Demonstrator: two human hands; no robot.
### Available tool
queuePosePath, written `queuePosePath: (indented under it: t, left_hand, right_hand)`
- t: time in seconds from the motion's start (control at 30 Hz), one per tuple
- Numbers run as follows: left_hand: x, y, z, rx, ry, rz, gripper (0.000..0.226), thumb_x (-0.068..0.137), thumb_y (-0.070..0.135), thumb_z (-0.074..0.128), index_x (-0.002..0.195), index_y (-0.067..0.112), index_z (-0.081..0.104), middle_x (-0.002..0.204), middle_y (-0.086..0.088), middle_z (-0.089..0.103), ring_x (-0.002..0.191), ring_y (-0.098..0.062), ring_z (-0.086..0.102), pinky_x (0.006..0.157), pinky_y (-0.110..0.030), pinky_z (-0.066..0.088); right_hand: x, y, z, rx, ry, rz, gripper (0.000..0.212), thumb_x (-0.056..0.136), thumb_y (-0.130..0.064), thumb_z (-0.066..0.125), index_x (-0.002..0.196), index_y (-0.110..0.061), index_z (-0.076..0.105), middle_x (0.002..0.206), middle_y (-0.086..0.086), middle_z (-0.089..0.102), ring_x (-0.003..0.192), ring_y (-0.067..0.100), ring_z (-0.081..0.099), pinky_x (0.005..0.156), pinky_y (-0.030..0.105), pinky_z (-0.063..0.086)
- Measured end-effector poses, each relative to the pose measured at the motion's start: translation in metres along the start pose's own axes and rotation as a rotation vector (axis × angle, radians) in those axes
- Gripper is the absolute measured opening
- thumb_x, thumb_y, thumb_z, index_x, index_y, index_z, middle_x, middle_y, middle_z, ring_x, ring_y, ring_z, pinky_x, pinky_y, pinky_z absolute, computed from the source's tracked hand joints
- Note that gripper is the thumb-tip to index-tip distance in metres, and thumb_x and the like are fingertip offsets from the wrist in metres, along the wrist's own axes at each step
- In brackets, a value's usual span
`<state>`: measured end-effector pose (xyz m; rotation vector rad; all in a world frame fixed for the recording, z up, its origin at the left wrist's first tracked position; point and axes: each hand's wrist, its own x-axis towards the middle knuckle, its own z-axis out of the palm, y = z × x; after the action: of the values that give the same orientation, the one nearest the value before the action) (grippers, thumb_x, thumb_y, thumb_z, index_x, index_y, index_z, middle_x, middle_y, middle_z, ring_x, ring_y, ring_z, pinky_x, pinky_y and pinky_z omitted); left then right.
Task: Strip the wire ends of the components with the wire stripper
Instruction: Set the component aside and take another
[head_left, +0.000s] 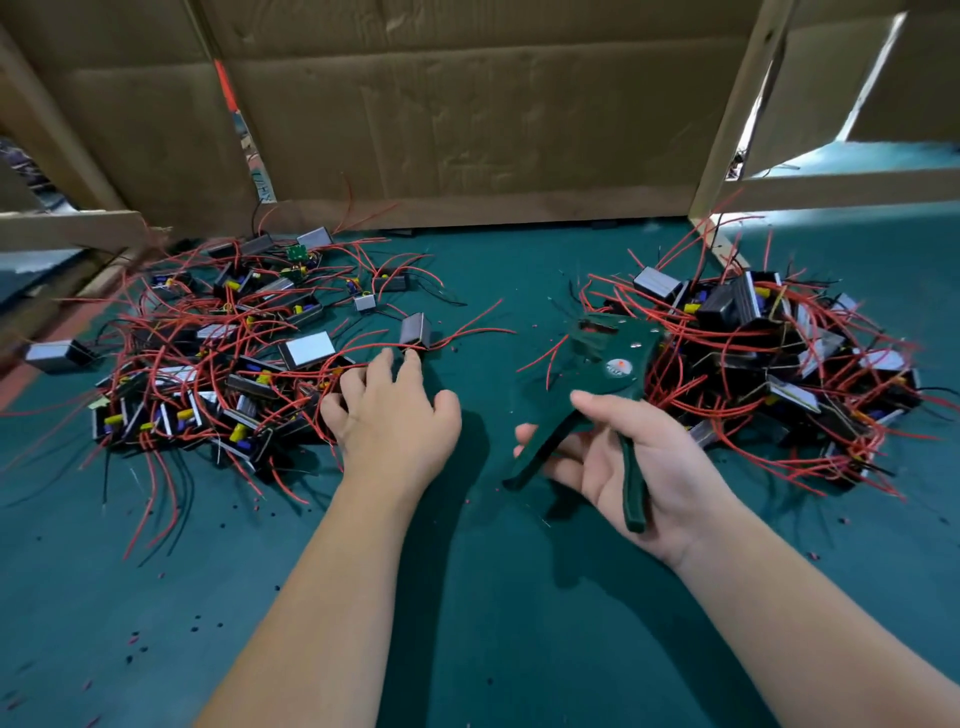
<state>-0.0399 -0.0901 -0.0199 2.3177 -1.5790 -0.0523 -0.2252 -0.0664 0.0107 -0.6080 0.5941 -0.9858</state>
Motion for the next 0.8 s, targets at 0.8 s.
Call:
queuePosePath:
  t: [0.8]
  left_hand:
    - [0.021, 0.016, -0.006, -0.273, 0.141, 0.017, 0.037, 0.091, 0.029, 0.054, 0.128, 0.029, 0.059, 0.129, -0.015, 0.047, 0.121, -0.03, 0.042, 0.102, -0.036, 0.03]
  right_hand:
    - [-0.012, -0.002, 0.002, -0.067, -0.026, 0.08, 0.074, 0.069, -0.018, 0.057, 0.133, 0.014, 0.037, 0.116, 0.019, 0.064, 0.072, 0.035, 0.067, 0.066, 0.046, 0.058]
